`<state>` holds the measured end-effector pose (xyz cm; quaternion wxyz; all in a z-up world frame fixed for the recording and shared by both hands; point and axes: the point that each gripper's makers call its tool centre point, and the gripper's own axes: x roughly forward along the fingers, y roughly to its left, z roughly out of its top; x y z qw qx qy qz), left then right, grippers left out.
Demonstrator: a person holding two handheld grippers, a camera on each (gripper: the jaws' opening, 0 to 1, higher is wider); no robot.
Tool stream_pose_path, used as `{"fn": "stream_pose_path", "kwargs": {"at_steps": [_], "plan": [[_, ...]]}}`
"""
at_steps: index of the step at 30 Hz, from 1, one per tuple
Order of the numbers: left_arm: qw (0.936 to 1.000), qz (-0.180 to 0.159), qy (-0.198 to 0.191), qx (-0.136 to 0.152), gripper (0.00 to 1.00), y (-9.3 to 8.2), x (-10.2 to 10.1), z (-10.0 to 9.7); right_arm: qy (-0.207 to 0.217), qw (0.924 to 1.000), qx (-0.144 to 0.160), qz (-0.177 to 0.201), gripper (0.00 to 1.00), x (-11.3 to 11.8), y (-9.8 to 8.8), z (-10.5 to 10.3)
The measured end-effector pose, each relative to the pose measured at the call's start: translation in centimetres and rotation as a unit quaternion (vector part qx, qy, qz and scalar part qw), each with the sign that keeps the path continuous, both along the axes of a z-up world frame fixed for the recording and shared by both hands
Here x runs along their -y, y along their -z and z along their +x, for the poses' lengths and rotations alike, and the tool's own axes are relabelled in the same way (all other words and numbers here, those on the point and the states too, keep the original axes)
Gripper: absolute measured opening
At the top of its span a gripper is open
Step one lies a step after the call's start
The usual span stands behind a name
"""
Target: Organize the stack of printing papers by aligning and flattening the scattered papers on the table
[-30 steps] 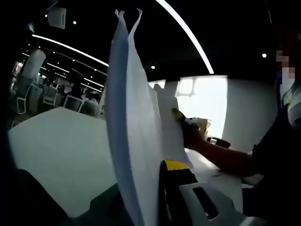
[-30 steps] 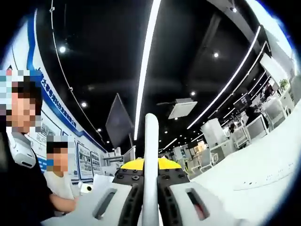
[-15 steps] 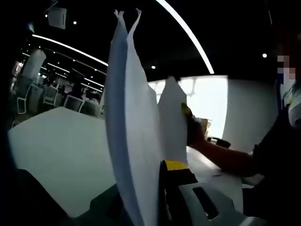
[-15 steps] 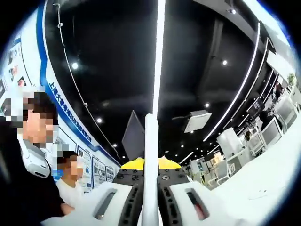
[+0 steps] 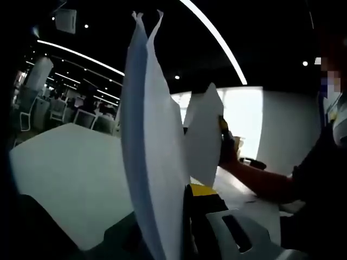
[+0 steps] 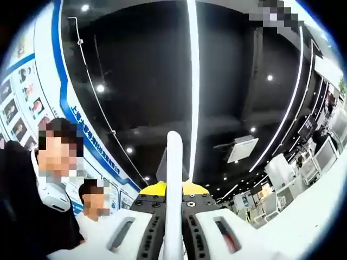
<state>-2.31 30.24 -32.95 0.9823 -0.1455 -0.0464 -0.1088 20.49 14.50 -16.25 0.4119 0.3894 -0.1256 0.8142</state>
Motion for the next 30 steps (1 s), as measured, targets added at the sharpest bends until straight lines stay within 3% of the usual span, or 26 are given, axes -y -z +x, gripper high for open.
{"fn": "stream_pose_path", "kwargs": {"at_steps": [8, 20, 30], "plan": [[1.0000, 0.000, -0.001, -0.001, 0.07, 0.0, -0.2, 0.1, -0.037, 0.9986, 0.003, 0.037, 0.03, 1.6, -0.9, -1.1], [1.0000, 0.000, -0.003, -0.002, 0.07, 0.2, -0.6, 0.1, -0.089, 0.9941, 0.021, 0.058, 0.02, 2.4, -1.3, -3.4], [1.0000, 0.000, -0.003, -0.003, 0.07, 0.2, -0.5, 0.1, -0.110, 0.9892, 0.025, 0.094, 0.02, 4.5, -2.0, -3.9]]}}
